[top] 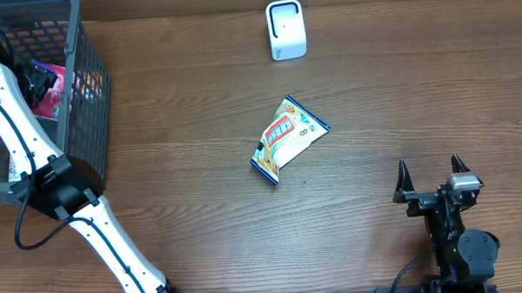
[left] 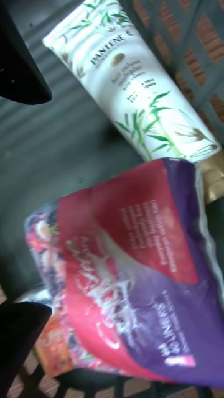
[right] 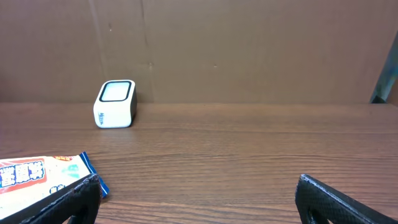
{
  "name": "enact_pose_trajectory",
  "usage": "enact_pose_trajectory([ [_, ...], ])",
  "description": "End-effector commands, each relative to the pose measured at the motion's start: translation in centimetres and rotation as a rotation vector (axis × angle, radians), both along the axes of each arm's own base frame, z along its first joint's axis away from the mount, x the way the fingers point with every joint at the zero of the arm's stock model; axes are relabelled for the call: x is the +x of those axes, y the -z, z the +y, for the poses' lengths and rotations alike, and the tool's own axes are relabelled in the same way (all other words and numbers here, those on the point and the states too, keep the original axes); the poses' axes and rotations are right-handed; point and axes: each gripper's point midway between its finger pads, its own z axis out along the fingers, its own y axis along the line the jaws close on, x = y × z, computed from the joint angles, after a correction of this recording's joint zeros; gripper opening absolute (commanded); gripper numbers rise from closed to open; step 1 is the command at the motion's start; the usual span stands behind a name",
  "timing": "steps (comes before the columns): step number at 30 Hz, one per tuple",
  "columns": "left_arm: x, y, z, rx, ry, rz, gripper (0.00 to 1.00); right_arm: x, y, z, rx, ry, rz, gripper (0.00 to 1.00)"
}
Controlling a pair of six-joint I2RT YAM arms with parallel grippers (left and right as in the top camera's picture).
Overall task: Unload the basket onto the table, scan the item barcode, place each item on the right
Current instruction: 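Grasp the pink-purple pad pack in the basket with the left gripper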
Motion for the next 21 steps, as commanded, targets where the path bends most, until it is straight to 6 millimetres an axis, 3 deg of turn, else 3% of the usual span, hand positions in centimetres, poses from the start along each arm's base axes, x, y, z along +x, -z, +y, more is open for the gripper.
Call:
enact_pose_trajectory([
  [1, 0.2, 1.2, 0.6, 0.023, 0.003, 0.026, 0.93, 0.0, 0.1, 0.1, 0.002, -0.002, -0.007, 1.00],
  [14, -0.1, 1.1, 0.5, 0.029, 0.036, 0.046, 0.89, 0.0, 0.1, 0.1, 0.002, -0.002, -0.007, 1.00],
  [16, -0.7, 0.7, 0.3, 0.023, 0.042, 0.059, 0.81, 0.0, 0.1, 0.1, 0.002, -0.002, -0.007, 1.00],
  [17, -1.0, 0.0, 0.1, 0.023, 0.043, 0.060, 0.70, 0.0, 0.1, 0.1, 0.002, -0.002, -0.007, 1.00],
  [21, -2.0, -2.3, -0.4, 0.029, 0.048, 0.055, 0.50, 0.0, 0.1, 0.1, 0.002, -0.002, -0.007, 1.00],
])
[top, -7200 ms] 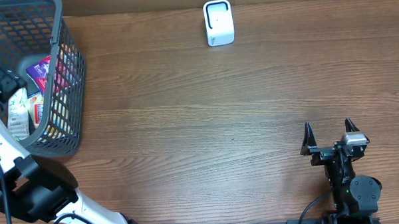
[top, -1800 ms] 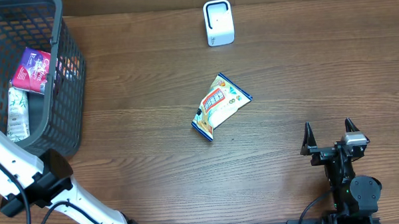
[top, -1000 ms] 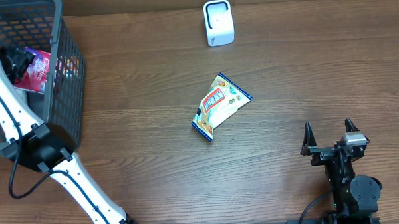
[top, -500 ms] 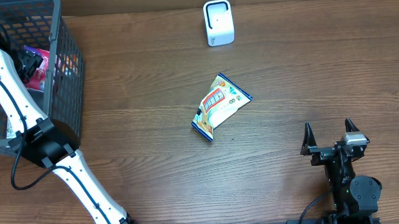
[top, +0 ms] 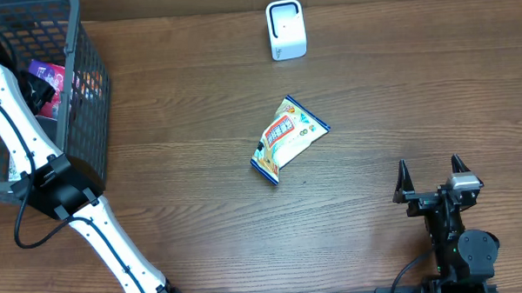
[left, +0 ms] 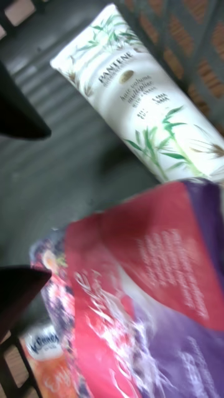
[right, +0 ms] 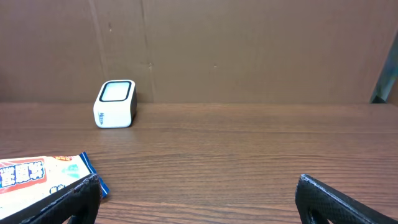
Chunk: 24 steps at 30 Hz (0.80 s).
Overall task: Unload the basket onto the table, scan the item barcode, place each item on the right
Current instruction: 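Grasp the pink-purple pad pack in the basket with the left gripper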
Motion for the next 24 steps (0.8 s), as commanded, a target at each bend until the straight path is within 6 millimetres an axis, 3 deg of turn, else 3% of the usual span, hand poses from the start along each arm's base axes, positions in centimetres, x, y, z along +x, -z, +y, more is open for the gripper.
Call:
enact_pose_trajectory([
  [1, -0.9, -3.9, -0.3, 0.040, 0.009, -0.034, 0.47, 0.0, 0.1, 0.1, 0.002, -0.002, -0.008, 1.00],
  [3, -1.6, -5.0, -0.7, 0.040, 0.020, -0.028, 0.40, 0.0, 0.1, 0.1, 0.002, -0.002, -0.007, 1.00],
  [7, -1.3, -7.0, -1.7, 0.036, 0.151, -0.068, 0.04, 0.0, 0.1, 0.1, 0.002, -0.002, -0.008, 1.00],
  [14, -1.7, -12.4, -3.4, 0.067, 0.256, -0.174, 0.04, 0.0, 0.1, 0.1, 0.002, -0.002, -0.008, 1.00],
  [19, -3.7, -17.1, -4.5, 0.127, 0.279, -0.230, 0.04, 0.0, 0.1, 0.1, 0.002, -0.002, -0.008, 1.00],
  [21, -4.8, -18.1, -5.2, 0.125, 0.272, -0.232, 0.04, 0.0, 0.1, 0.1, 0.002, -0.002, -0.008, 1.00],
  [24, -6.8, -18.0, -6.0, 0.103, 0.241, -0.190, 0.04, 0.0, 0.1, 0.1, 0.002, -0.002, -0.008, 1.00],
])
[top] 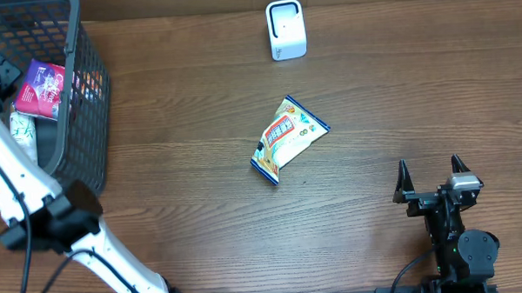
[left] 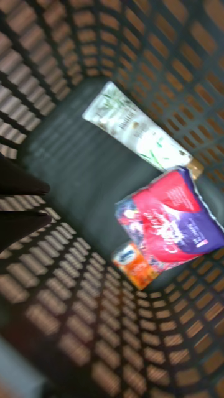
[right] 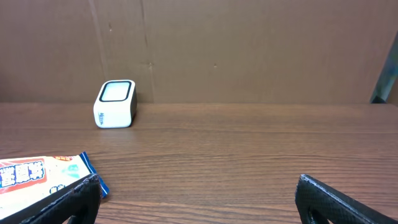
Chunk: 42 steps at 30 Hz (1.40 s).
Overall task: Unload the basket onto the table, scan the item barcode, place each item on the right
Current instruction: 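Grasp the pink-purple pad pack in the basket with the left gripper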
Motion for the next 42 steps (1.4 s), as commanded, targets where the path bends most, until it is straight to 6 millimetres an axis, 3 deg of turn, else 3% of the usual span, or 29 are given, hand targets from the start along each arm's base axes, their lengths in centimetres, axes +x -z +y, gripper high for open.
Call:
enact_pose_trajectory([
  [1, -2.3, -0.2, -0.9, -0.007, -0.017, 0.046, 0.04, 0.0, 0.1, 0.1, 0.002, -0.002, -0.007, 1.00],
  [7, -5.5, 4.4, -1.5, -0.076, -0.104, 0.236, 0.04, 0.0, 0.1, 0.1, 0.002, -0.002, -0.007, 1.00],
  [14, -7.7, 7.0, -0.5, -0.080, -0.169, 0.354, 0.04, 0.0, 0.1, 0.1, 0.002, -0.002, -0.007, 1.00],
  [20, -9.7, 6.4, 0.0, -0.107, -0.238, 0.333, 0.04, 0.0, 0.1, 0.1, 0.002, -0.002, -0.007, 1.00],
  [27, -14.3, 5.1, 0.4, -0.111, -0.408, 0.311, 0.04, 0.0, 0.1, 0.1, 0.002, -0.002, -0.007, 1.00],
  [33, -16.0, 4.4, 0.8, -0.112, -0.453, 0.292, 0.04, 0.0, 0.1, 0.1, 0.002, -0.002, -0.007, 1.00],
  [42, -17.3, 6.7, -0.1, -0.165, -0.483, 0.366, 0.04, 0.0, 0.1, 0.1, 0.002, -0.002, -0.007, 1.00],
])
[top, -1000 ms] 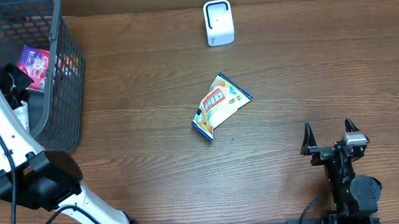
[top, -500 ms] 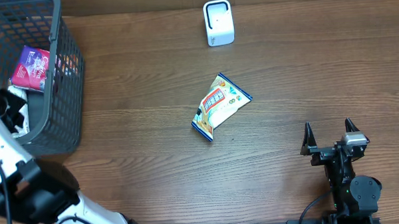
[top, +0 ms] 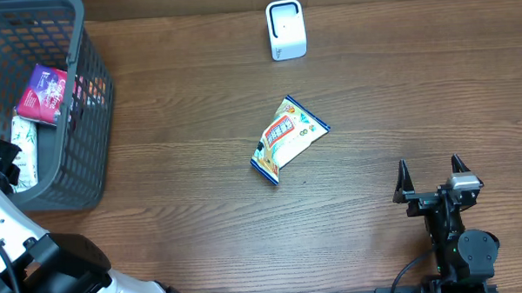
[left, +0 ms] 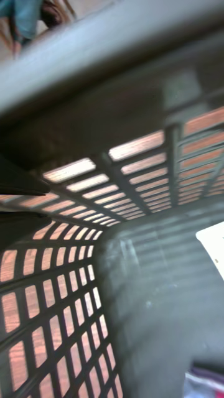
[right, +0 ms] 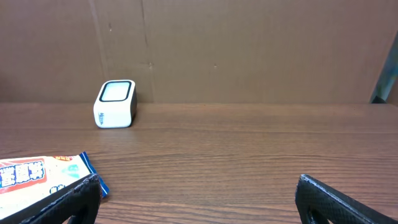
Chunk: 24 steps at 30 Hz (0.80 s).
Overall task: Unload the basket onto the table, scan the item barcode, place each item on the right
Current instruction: 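Grasp the pink-purple pad pack in the basket with the left gripper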
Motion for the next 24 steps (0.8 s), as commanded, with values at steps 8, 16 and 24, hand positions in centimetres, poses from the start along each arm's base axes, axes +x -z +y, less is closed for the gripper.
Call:
enact_pose_trajectory([
  [8, -1.6, 2.0, -1.4, -0.074, -0.110, 0.044, 0.04, 0.0, 0.1, 0.1, 0.002, -0.002, -0.006, 1.00],
  [16, 2.1, 2.0, -5.5, -0.313, 0.039, -0.155, 0.04, 0.0, 0.1, 0.1, 0.002, -0.002, -0.006, 1.00],
  [24, 3.2, 1.8, -6.8, -0.349, 0.100, -0.187, 0.04, 0.0, 0.1, 0.1, 0.002, -0.002, -0.006, 1.00],
])
